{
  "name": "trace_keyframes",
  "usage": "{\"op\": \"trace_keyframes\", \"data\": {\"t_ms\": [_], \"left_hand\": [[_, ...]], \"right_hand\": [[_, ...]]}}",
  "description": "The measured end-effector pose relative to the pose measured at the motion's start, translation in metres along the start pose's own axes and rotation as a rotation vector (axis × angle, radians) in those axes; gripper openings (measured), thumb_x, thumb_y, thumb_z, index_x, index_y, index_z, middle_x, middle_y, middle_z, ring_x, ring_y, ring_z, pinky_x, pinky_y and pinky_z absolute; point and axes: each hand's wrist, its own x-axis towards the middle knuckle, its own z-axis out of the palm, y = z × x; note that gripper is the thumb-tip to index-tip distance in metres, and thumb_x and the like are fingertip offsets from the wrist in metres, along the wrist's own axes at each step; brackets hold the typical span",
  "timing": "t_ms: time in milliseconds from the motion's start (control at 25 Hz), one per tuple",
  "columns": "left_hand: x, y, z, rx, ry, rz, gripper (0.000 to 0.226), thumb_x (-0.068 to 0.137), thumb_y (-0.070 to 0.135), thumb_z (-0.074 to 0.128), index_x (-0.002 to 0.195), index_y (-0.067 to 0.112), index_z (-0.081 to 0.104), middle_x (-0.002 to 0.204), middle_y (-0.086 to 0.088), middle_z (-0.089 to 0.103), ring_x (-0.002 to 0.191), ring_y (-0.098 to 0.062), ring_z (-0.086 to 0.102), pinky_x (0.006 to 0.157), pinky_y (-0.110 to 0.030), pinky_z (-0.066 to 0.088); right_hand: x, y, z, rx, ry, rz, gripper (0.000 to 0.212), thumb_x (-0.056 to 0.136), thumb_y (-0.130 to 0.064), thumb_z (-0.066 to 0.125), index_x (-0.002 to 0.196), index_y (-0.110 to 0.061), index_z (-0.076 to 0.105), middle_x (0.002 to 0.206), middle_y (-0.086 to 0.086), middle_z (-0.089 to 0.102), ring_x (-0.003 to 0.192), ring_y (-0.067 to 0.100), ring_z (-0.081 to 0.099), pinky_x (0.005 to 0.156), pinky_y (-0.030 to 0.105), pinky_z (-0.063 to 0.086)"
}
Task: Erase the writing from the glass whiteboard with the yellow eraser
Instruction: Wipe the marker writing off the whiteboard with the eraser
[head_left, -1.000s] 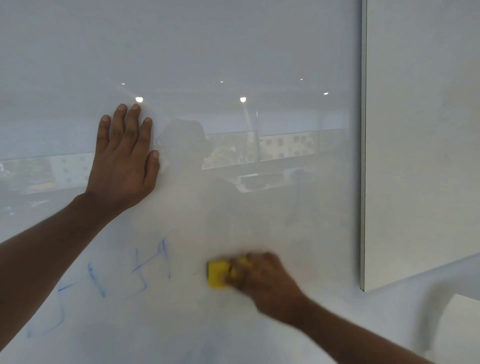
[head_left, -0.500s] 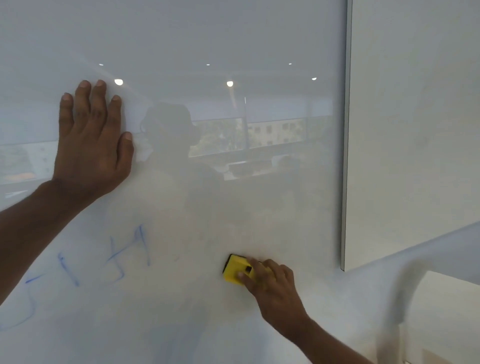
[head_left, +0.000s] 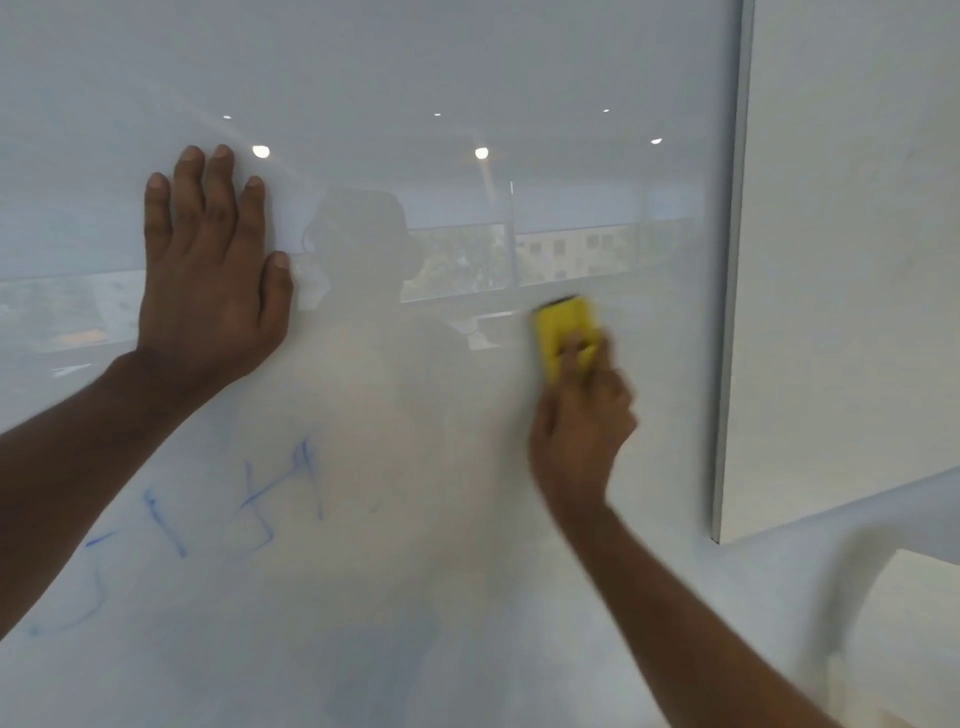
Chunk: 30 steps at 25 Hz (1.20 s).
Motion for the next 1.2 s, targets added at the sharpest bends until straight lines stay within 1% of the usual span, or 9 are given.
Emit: {"op": "trace_keyframes", "data": {"t_ms": [160,240,400,560,760,840,960,1120,1200], "left_hand": [[-0.001,-0.001,-0.003,-0.001,-0.04,0.006,0.058,0.108,0.028,0.035,0.155,-0.005,0.03,0.166,-0.034,0.02,0.156,-0.052,0.014,0.128,-0.059,0.005],[-0.01,-0.004,-0.007,-0.027,-0.056,0.012,0.058,0.108,0.027,0.037,0.156,-0.005,0.03,0.166,-0.034,0.02,0.156,-0.051,0.014,0.129,-0.058,0.006],[-0.039,-0.03,-0.025,-0.029,-0.106,0.022,0.058,0.108,0.025,0.039,0.158,-0.004,0.031,0.166,-0.032,0.023,0.156,-0.051,0.018,0.129,-0.059,0.011],[-0.061,-0.067,-0.044,0.017,-0.125,-0.02,0.058,0.108,0.025,0.039,0.159,-0.001,0.031,0.166,-0.03,0.024,0.156,-0.05,0.019,0.127,-0.062,0.013],[-0.096,-0.115,-0.063,0.032,-0.155,-0.08,0.06,0.109,0.028,0.035,0.162,0.0,0.025,0.168,-0.03,0.018,0.157,-0.048,0.014,0.128,-0.062,0.01],[-0.112,-0.134,-0.071,0.037,-0.164,-0.115,0.061,0.11,0.029,0.034,0.162,0.001,0.023,0.168,-0.032,0.016,0.157,-0.049,0.012,0.128,-0.064,0.01],[-0.137,-0.169,-0.085,0.051,-0.19,-0.135,0.062,0.109,0.032,0.033,0.163,0.003,0.023,0.169,-0.031,0.014,0.158,-0.048,0.01,0.127,-0.065,0.009],[-0.169,-0.206,-0.1,0.059,-0.21,-0.164,0.062,0.109,0.032,0.032,0.164,0.005,0.021,0.169,-0.032,0.011,0.158,-0.05,0.007,0.127,-0.066,0.007],[-0.183,-0.216,-0.104,0.059,-0.212,-0.179,0.062,0.109,0.032,0.033,0.164,0.005,0.021,0.169,-0.033,0.01,0.157,-0.051,0.006,0.127,-0.066,0.007]], "right_hand": [[-0.146,-0.036,-0.003,0.094,-0.415,-0.936,0.04,0.105,-0.023,0.044,0.143,-0.034,0.051,0.154,-0.001,0.043,0.119,0.034,0.056,0.091,0.043,0.043],[-0.144,-0.039,-0.006,0.163,-0.486,-1.08,0.036,0.106,-0.024,0.044,0.138,-0.036,0.056,0.151,-0.004,0.051,0.121,0.03,0.054,0.095,0.041,0.045],[-0.036,-0.071,0.007,0.154,-0.226,-0.645,0.04,0.096,-0.021,0.057,0.134,-0.033,0.052,0.119,0.009,0.064,0.099,0.036,0.061,0.075,0.04,0.036],[-0.001,-0.114,0.018,0.063,-0.03,-0.193,0.057,0.096,-0.026,0.048,0.15,-0.036,0.038,0.158,0.007,0.035,0.119,0.035,0.044,0.083,0.04,0.03],[-0.174,-0.127,0.011,0.094,-0.389,-0.965,0.057,0.087,-0.012,0.054,0.137,-0.038,0.058,0.144,-0.002,0.058,0.114,0.035,0.064,0.089,0.042,0.034],[-0.18,-0.124,0.006,0.081,-0.44,-1.1,0.059,0.085,-0.011,0.054,0.135,-0.04,0.06,0.145,-0.007,0.058,0.118,0.033,0.064,0.093,0.042,0.036],[-0.102,-0.14,0.017,0.137,-0.302,-0.772,0.051,0.092,-0.015,0.06,0.139,-0.036,0.057,0.14,-0.002,0.059,0.113,0.037,0.06,0.085,0.045,0.045],[-0.027,-0.184,0.023,0.022,-0.061,-0.257,0.056,0.092,-0.025,0.049,0.147,-0.036,0.04,0.158,0.002,0.032,0.12,0.036,0.043,0.081,0.041,0.032],[-0.082,-0.212,0.026,0.032,-0.082,-0.404,0.051,0.092,-0.019,0.052,0.142,-0.03,0.045,0.142,0.01,0.04,0.109,0.036,0.048,0.078,0.041,0.032]]}}
